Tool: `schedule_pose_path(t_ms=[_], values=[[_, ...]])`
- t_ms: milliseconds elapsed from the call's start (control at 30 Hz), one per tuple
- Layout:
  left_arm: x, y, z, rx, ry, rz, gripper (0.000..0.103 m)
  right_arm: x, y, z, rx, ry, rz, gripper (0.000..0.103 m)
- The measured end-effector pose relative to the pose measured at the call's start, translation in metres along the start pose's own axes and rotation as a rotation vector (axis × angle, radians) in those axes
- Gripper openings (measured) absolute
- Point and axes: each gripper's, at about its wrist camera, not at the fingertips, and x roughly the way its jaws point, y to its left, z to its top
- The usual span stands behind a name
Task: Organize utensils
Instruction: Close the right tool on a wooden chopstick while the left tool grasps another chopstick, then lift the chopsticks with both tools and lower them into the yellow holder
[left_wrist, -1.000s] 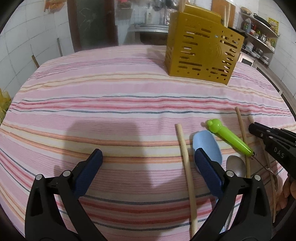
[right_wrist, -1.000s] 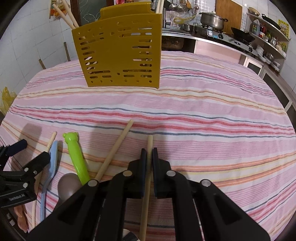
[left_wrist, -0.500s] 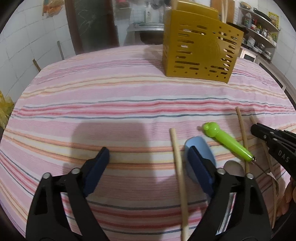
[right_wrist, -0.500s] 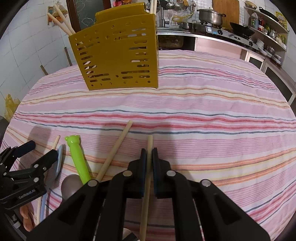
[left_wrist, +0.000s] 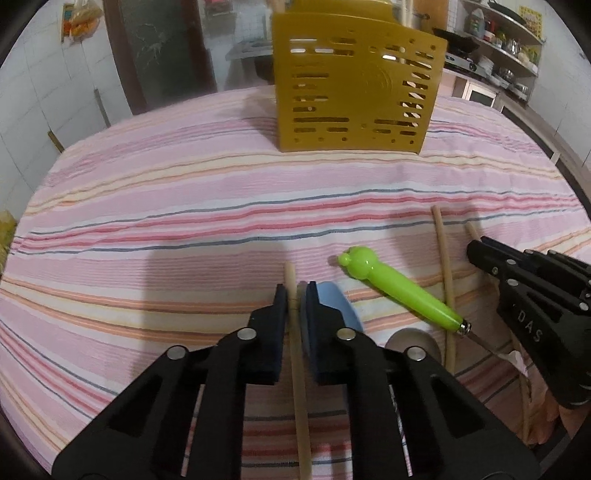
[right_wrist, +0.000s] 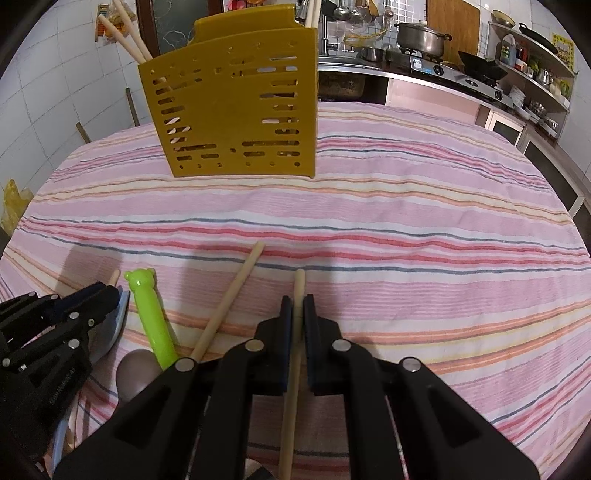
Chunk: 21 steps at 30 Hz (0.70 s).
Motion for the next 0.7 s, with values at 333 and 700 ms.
schedule_pose_path(t_ms=[333, 700], values=[[0.003, 0.015, 0.004, -0.064, -0.008, -0.08, 0.004, -0.014, -0.006, 0.005, 0.039, -0.066, -0.018, 0.006], [-0.033, 0.028, 0.007, -0.077, -0.179, -0.059, 0.004, -0.043, -0.013, 0.008, 0.075, -0.214, -0.001, 0.006]])
